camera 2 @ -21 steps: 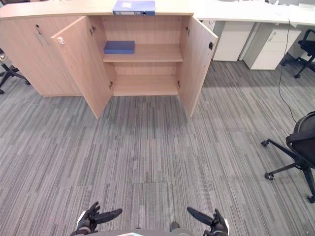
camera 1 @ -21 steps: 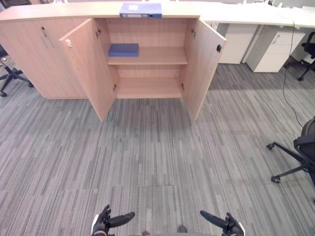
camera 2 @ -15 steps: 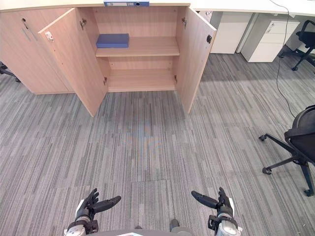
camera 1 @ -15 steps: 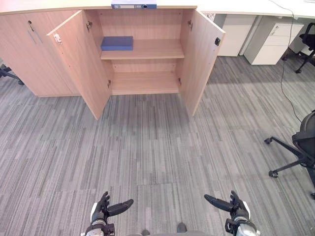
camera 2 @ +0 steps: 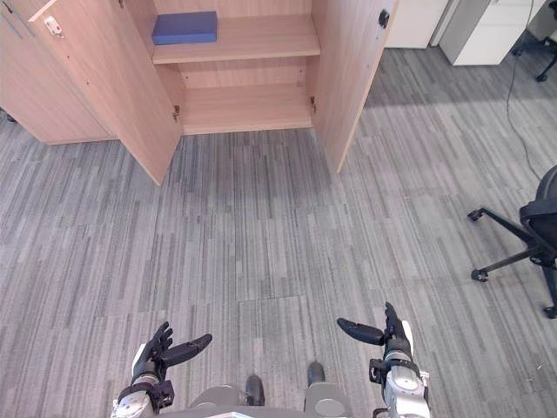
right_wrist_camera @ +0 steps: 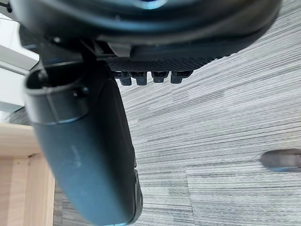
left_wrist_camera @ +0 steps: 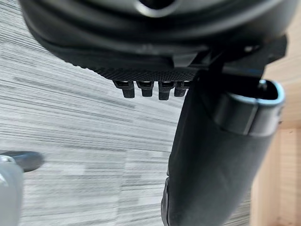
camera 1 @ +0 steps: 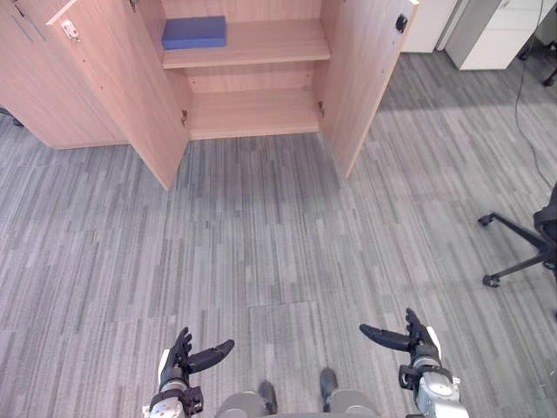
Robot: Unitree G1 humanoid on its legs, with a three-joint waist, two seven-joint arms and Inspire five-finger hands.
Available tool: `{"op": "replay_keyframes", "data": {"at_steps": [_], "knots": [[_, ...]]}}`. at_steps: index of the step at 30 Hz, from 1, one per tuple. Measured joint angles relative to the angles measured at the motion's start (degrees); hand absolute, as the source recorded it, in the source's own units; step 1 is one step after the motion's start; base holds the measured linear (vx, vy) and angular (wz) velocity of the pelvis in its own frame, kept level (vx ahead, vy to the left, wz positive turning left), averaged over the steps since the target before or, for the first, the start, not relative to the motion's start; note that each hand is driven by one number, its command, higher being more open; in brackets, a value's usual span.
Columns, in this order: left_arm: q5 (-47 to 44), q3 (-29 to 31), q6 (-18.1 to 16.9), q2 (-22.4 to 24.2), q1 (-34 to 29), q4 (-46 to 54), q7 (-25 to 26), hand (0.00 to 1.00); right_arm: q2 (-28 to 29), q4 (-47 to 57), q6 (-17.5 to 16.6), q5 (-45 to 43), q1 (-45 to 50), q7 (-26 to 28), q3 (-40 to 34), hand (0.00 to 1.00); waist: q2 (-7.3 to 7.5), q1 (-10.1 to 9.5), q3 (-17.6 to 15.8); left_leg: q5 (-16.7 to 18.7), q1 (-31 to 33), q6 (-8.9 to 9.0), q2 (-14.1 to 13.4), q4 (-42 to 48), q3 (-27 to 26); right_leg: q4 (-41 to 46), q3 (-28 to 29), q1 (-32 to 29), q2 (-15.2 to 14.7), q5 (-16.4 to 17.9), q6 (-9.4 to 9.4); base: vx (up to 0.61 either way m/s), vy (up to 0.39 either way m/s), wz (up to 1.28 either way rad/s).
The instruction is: Walk over to the cabinet, pick up the folder, carry it to the office cabinet, place the folder inside the office cabinet, then close the office cabinet door
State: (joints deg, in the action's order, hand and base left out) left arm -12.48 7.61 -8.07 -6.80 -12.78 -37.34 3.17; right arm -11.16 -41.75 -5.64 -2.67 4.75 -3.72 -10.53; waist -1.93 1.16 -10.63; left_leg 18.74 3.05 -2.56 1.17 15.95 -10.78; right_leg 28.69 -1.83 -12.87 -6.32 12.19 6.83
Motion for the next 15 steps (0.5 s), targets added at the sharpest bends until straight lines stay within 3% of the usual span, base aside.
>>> {"op": "replay_keyframes", "data": {"at_steps": [1,2,4,6,7,8,9,10,11,12,13,14,15], "knots": [[0.0,-0.3,0.0,-0.7,0.3,0.9,0.7,1.0,0.4,0.2,0.0,0.0,0.3,0.0,0.9,1.0,0.17,0.51,-0.9,0.3,-1.7,-1.23,0.2,0.0,1.0,9.9,-1.8,-4.4,-0.7,0.8,-0.03,0.19,0.045,0.26],[0.0,-0.3,0.0,-1.2,0.4,0.9,0.9,1.0,0.5,0.2,0.1,-0.1,0.8,0.1,1.6,1.0,0.2,0.72,-1.4,1.0,-2.9,-1.49,0.3,-0.1,1.9,12.9,-2.7,-6.1,-0.7,2.1,-0.76,0.29,0.037,0.41],[-0.2,-0.3,0.0,-2.0,1.2,0.8,1.7,1.0,0.4,0.2,0.2,-0.2,0.9,0.1,2.3,1.0,0.02,1.32,-2.7,1.2,-6.0,-1.5,0.1,-1.9,3.2,12.2,-5.2,-8.6,-0.5,3.5,-2.47,0.37,-0.009,0.41],[-1.1,-0.3,0.0,-1.9,4.0,0.7,2.0,1.0,-0.6,0.2,0.3,-0.3,0.1,0.0,2.4,1.0,-1.98,1.8,-4.8,1.1,-9.6,-1.4,-2.3,-5.8,5.2,6.5,-9.0,-13.2,1.8,3.0,-4.4,0.49,-0.082,0.52],[-1.1,-0.4,-0.1,-1.9,5.5,0.6,2.0,1.0,-1.1,0.2,0.3,-0.4,-0.3,0.0,2.6,1.0,-3.5,2.42,-5.7,0.9,-11.2,-0.7,-4.5,-7.8,6.3,-0.8,-11.3,-15.6,3.7,-0.2,-4.97,0.4,-0.085,0.53],[-1.1,-0.6,-0.3,-2.0,6.0,0.6,2.0,1.0,-1.1,0.3,0.3,-0.5,-0.3,0.0,2.8,1.0,-3.52,2.82,-5.9,0.7,-12.0,0.41,-5.1,-8.5,6.7,-4.9,-11.9,-16.6,4.3,-3.0,-5.21,0.71,-0.169,0.68],[-1.1,-0.7,-0.5,-2.4,6.5,0.4,2.0,1.0,-1.1,1.2,0.3,-0.4,0.5,0.0,3.7,1.0,-2.51,3.15,-5.9,1.2,-14.4,3.18,-5.6,-9.4,7.0,-14.4,-11.7,-17.2,4.8,-10.3,-5.95,0.65,-0.172,0.57],[-1.1,-0.8,-0.5,-2.5,6.4,0.3,1.9,1.0,-1.1,2.1,0.3,-0.4,1.5,0.0,4.0,1.0,-1.81,3.54,-6.0,2.1,-16.4,5.01,-5.7,-9.3,7.2,-17.3,-11.0,-17.0,4.8,-17.6,-6.49,0.82,-0.221,0.51],[-1.1,-0.7,-0.6,-1.2,7.0,-0.9,1.9,1.0,-1.8,2.2,0.5,-0.4,0.8,0.0,4.1,1.0,-3.62,4.02,-6.5,2.8,-18.0,6.99,-8.1,-7.5,7.2,-12.6,-12.2,-17.1,5.8,-21.6,-9.46,0.66,-0.207,0.43],[-0.9,-1.0,-0.5,-1.1,7.9,-1.5,1.5,1.0,-1.2,2.5,0.7,-0.4,-0.8,0.0,3.9,1.0,-3.38,4.74,-6.6,-0.1,-15.8,11.77,-8.6,-2.4,7.1,-7.5,-12.5,-17.8,5.0,-16.9,-10.62,0.64,-0.216,0.27],[-0.9,-1.5,-0.5,-0.8,8.0,-1.3,1.4,1.0,-1.2,3.0,0.8,-0.4,-0.9,0.0,3.9,1.0,-3.13,4.75,-6.7,-2.5,-15.0,11.81,-8.7,1.3,6.4,-5.7,-12.5,-17.2,4.9,-14.9,-10.64,0.64,-0.264,0.29],[-1.0,-1.5,-0.5,0.3,7.9,-1.6,1.2,1.0,-1.3,3.4,0.5,-0.4,-0.9,0.0,4.1,1.0,-2.86,4.69,-6.9,-9.3,-11.8,11.38,-9.4,12.3,5.6,-4.9,-12.6,-13.4,4.7,-11.1,-10.37,0.54,-0.228,0.17],[-1.0,-1.5,-0.6,0.8,7.7,-1.6,1.2,1.0,-1.3,3.4,0.5,-0.4,-0.8,0.1,4.5,1.0,-2.81,4.56,-7.0,-15.1,-9.4,11.61,-10.2,19.3,5.3,-5.9,-12.6,-10.7,4.9,-9.8,-10.47,0.78,-0.307,0.21]]}}
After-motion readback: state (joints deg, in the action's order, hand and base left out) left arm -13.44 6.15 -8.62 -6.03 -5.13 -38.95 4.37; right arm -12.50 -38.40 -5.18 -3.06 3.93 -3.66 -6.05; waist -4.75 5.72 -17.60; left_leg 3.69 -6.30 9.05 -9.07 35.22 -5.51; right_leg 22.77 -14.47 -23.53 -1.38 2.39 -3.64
